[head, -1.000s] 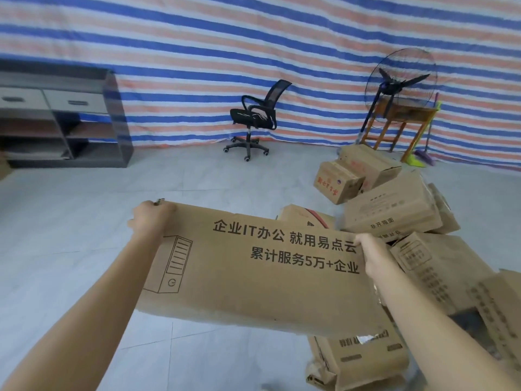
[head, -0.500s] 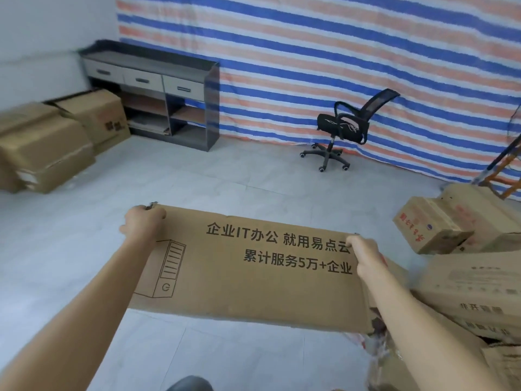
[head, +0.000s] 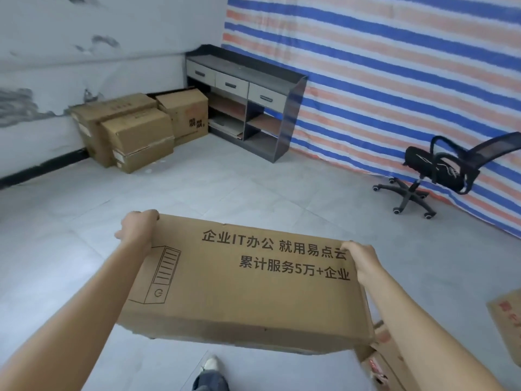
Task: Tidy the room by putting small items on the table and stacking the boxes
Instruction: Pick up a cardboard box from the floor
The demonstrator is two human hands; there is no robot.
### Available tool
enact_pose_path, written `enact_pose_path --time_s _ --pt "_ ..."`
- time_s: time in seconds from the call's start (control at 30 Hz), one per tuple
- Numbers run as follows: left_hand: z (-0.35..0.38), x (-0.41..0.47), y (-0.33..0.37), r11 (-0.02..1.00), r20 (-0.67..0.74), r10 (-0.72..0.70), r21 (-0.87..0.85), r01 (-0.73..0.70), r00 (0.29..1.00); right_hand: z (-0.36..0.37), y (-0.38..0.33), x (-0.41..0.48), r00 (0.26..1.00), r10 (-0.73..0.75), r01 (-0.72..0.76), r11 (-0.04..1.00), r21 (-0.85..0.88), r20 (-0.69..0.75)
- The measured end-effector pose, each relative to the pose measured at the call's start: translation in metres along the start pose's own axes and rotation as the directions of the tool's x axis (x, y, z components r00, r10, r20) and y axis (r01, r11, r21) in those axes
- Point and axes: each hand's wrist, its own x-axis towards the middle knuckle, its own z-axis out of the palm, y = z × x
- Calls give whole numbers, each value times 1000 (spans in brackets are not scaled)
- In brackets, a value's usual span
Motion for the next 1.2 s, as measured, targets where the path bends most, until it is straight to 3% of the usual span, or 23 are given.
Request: enact_pose_path --time_s 0.2,0.47,0.73,1.0,1.2 --pt "14 89 39 1000 -33 -21 -15 20 999 74 -61 66 999 12 -9 998 -61 50" --pt "19 171 80 981 -95 -38 -195 19 995 157 -124 137 998 -23 27 998 -63 66" --pt "50 247 131 987 -224 -81 -157 46 971 245 -197 239 980 -59 75 994 -78 189" --pt "87 336 198 984 -361 -171 -115 138 917 342 -298 353 936 -69 120 985 -127 344" --pt "106 378 216 958 -487 -252 -246 146 837 416 -354 410 921 -106 187 964 -188 374"
